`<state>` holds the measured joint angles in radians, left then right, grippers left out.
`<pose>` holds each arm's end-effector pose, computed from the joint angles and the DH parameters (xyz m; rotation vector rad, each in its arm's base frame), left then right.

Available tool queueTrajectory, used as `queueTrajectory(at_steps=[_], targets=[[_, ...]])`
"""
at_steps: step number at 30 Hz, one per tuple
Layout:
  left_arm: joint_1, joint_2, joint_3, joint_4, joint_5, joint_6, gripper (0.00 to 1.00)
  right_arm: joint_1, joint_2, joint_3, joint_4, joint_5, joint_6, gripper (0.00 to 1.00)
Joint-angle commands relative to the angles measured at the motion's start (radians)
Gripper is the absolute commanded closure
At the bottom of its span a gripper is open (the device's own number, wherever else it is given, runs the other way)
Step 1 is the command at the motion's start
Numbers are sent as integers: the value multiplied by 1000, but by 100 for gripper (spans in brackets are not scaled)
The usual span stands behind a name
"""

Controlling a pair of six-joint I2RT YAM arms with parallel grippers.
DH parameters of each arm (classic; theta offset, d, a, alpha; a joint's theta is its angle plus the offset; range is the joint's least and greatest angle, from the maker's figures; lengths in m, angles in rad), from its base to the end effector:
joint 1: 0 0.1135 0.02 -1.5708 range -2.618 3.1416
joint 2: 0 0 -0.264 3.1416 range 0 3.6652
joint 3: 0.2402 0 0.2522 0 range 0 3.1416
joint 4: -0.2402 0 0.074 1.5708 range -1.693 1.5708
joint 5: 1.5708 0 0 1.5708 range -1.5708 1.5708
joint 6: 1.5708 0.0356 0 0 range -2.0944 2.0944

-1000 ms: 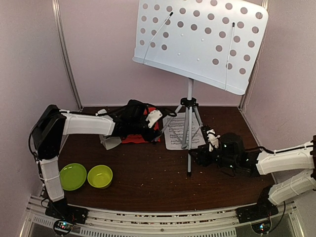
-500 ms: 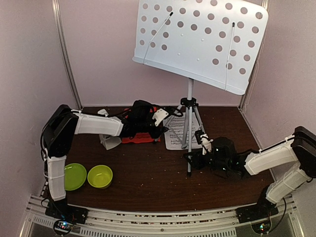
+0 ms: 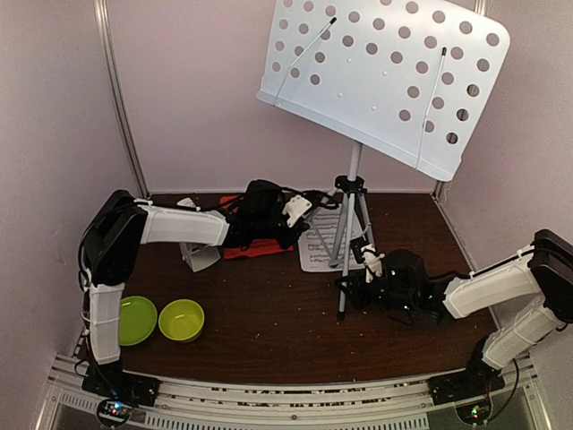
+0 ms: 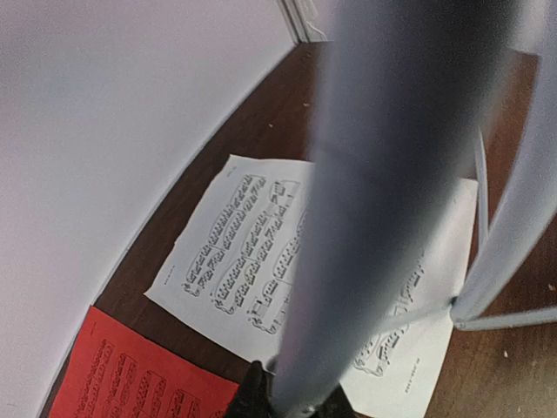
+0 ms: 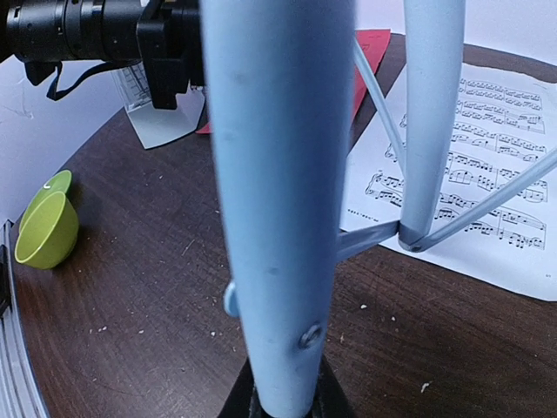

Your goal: Set up the instrument practice props

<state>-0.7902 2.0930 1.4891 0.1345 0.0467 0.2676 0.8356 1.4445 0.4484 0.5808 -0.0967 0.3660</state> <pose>0.3402 -0.3458 0.2030 1.0650 1.7637 -0.3733 0.1788 0.2029 0.1582 -0.5505 2.0177 0.8539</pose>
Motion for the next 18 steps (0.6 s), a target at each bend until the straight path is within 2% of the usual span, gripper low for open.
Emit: queueTrajectory(at_steps=[1,8,14,18], targets=[[29,-35,-20,0,-59,31,91,-3,-82,-22,-62,4,52,100],[38,-82,-85,-25,-63,6,100,-4,-199,-26,-238,10,58,100],[39,-111,-137,-30,-69,-1,100,-3,-312,-107,-341,46,80,100],[40,-103,-128,-54,-21,-7,100,-2,-333,-163,-332,36,95,100]])
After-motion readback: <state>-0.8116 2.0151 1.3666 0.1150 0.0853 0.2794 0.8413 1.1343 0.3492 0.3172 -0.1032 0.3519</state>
